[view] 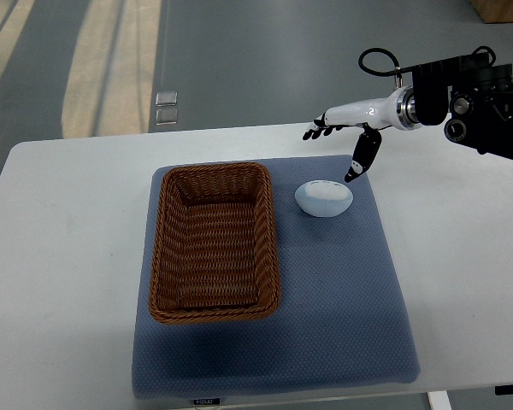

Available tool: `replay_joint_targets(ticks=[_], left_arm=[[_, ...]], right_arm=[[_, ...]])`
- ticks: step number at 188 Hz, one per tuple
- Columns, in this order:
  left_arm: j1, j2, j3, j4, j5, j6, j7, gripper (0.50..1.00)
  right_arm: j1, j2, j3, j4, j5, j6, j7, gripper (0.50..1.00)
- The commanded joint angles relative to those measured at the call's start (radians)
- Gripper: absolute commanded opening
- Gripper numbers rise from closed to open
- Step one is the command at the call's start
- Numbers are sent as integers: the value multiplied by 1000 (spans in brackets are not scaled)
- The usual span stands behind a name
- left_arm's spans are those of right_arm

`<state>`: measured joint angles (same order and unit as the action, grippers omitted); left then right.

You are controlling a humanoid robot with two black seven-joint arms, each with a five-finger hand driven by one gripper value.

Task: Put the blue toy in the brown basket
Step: 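Raise the right hand and swing it over the white toy, then lower the right hand onto the white toy and close the fingers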

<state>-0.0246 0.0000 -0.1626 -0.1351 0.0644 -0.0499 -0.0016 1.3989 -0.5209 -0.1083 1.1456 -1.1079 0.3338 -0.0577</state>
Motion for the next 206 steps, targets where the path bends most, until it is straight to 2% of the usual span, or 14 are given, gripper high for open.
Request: replay_joint_targets(ticks=[1, 19, 41, 74, 98, 123, 137, 152, 198, 206], left_arm=[[0, 0, 0, 0, 0, -1, 0, 1000], [0, 0, 0, 0, 0, 1, 0, 1000], [0, 0, 0, 0, 0, -1, 0, 1000], [0, 0, 0, 0, 0, 1, 0, 1000], [0, 0, 0, 0, 0, -1, 0, 1000], [0, 0, 0, 0, 0, -1, 0, 1000], [0, 0, 0, 0, 0, -1, 0, 1000], [0, 0, 0, 0, 0, -1, 0, 1000], [0, 0, 0, 0, 0, -1, 0, 1000], [0, 0, 0, 0, 0, -1, 0, 1000]], right_arm=[[-20, 19, 2, -3, 25, 11, -70, 885], [-24, 30, 1, -3, 115, 10, -139, 870], [-34, 45, -1, -4, 189, 1, -166, 866], [-81, 104, 1, -46, 181, -33, -166, 860], [-106, 170, -1, -127, 181, -65, -166, 858], [-124, 196, -1, -190, 180, -84, -165, 858], [-124, 210, -1, -193, 175, -93, -165, 856], [-139, 214, -2, -193, 131, -98, -165, 830], [-149, 214, 1, -191, 83, -98, -163, 823], [-149, 214, 1, -191, 82, -96, -163, 803]])
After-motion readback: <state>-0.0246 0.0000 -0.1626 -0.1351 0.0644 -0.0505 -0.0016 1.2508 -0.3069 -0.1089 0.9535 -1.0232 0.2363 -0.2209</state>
